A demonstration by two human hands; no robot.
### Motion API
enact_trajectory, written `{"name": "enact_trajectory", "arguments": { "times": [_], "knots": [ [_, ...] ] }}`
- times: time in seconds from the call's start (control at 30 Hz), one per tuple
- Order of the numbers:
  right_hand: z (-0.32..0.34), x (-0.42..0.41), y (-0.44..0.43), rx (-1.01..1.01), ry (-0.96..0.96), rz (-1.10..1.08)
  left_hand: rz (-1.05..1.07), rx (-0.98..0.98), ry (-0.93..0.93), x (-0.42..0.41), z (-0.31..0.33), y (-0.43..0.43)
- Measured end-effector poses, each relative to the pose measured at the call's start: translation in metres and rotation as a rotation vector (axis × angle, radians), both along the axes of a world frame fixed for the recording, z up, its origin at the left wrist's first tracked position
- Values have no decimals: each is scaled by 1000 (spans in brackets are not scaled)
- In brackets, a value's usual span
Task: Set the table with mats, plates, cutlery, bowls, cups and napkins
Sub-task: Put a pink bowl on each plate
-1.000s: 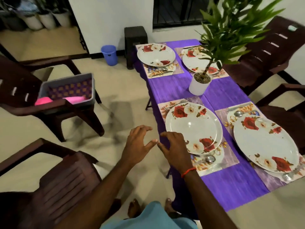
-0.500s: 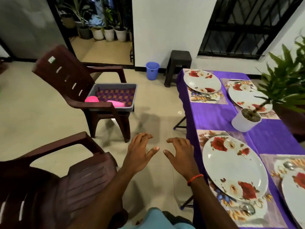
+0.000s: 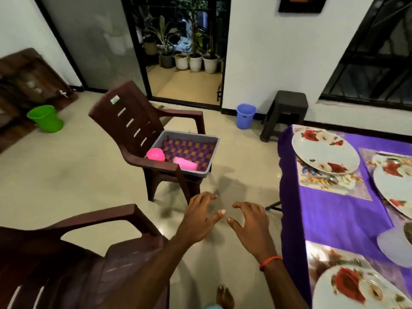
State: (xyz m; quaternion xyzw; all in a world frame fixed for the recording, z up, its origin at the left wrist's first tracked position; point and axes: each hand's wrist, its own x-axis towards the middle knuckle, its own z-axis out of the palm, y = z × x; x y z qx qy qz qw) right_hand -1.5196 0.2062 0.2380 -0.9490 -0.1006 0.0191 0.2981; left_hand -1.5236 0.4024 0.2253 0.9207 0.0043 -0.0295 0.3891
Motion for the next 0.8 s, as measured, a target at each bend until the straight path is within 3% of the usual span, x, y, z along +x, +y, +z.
{"name": "enact_trajectory", "arguments": {
  "times": [0.47,0.8],
  "knots": [
    [-12,148,64,53,42,200,293,-18,-15,101,-8,63],
    [-29,284,173,18,41,366,417,-144,-4,218,-36,159]
  ]
}}
